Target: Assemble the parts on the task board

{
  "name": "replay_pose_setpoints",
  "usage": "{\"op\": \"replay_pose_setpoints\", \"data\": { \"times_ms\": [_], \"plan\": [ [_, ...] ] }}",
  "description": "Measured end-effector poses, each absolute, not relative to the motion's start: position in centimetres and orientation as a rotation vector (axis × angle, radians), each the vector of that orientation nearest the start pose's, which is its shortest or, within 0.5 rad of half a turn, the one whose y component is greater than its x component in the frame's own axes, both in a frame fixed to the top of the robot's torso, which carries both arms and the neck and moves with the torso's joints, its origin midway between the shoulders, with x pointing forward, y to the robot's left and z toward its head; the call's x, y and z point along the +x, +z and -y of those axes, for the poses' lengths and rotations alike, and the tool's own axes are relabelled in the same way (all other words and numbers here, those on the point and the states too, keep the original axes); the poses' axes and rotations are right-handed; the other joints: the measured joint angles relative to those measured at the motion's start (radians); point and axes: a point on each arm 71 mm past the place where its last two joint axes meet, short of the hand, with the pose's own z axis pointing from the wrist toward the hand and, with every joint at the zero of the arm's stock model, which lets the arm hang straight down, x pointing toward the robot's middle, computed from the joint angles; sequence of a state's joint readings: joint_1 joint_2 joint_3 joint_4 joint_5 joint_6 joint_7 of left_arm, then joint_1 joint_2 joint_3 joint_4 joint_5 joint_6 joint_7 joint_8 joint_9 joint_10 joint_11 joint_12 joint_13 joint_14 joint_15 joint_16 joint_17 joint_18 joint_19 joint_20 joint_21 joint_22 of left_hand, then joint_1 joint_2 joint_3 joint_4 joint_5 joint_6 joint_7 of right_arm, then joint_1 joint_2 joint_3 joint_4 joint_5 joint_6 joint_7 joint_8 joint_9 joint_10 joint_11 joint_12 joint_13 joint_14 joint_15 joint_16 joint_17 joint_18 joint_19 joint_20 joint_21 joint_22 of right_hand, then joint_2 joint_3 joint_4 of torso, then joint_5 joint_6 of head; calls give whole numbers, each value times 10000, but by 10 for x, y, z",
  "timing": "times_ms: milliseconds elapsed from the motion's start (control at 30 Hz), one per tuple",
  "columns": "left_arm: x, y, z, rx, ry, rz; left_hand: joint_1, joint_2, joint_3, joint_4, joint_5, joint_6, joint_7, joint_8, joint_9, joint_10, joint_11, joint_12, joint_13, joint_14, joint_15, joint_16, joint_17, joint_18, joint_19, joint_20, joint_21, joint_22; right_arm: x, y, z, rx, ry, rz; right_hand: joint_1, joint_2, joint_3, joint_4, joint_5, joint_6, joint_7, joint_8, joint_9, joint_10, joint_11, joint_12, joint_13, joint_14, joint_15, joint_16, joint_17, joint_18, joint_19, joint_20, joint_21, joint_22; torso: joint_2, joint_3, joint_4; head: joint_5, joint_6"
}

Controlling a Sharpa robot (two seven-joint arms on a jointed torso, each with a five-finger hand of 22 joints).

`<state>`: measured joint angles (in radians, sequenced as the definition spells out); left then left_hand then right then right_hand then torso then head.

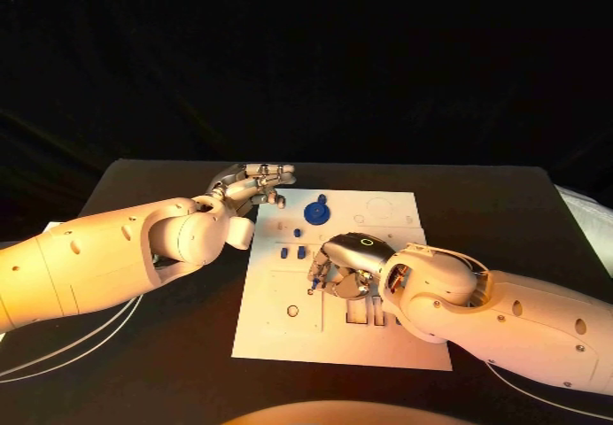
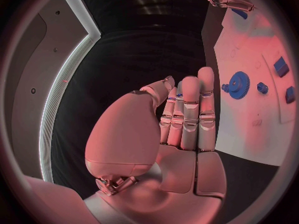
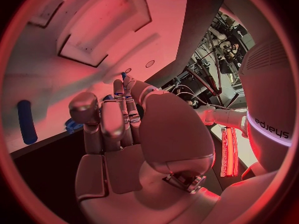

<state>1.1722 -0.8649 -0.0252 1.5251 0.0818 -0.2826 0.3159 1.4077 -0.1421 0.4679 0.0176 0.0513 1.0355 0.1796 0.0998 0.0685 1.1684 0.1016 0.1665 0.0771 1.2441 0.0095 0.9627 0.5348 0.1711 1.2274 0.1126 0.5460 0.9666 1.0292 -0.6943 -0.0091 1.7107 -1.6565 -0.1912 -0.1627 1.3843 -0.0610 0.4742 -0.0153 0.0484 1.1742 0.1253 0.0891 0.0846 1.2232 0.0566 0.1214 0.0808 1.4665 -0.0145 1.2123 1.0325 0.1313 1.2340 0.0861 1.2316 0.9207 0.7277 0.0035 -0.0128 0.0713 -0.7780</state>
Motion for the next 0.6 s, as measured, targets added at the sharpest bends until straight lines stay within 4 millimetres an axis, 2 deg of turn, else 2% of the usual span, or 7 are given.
{"op": "replay_pose_setpoints", "data": {
  "times_ms": [600],
  "plan": [
    [486, -194, -220, -12842, -15288, -14709, 0, 0, -29, -28, 0, 0, 0, 0, 0, 0, 0, 0, 0, -31, 34, 0, -9, 0, 0, 0, 0, 0, 393, -230, 68, -4921, 8926, -17771, 1, -1, 19, 19, 38, -13, -41, -19, 4, 0, 0, -1, -13, 0, 0, 0, 1, -1, 0, 0, 0, -1, -4, -1, -3, 57, -64]
  ]
}}
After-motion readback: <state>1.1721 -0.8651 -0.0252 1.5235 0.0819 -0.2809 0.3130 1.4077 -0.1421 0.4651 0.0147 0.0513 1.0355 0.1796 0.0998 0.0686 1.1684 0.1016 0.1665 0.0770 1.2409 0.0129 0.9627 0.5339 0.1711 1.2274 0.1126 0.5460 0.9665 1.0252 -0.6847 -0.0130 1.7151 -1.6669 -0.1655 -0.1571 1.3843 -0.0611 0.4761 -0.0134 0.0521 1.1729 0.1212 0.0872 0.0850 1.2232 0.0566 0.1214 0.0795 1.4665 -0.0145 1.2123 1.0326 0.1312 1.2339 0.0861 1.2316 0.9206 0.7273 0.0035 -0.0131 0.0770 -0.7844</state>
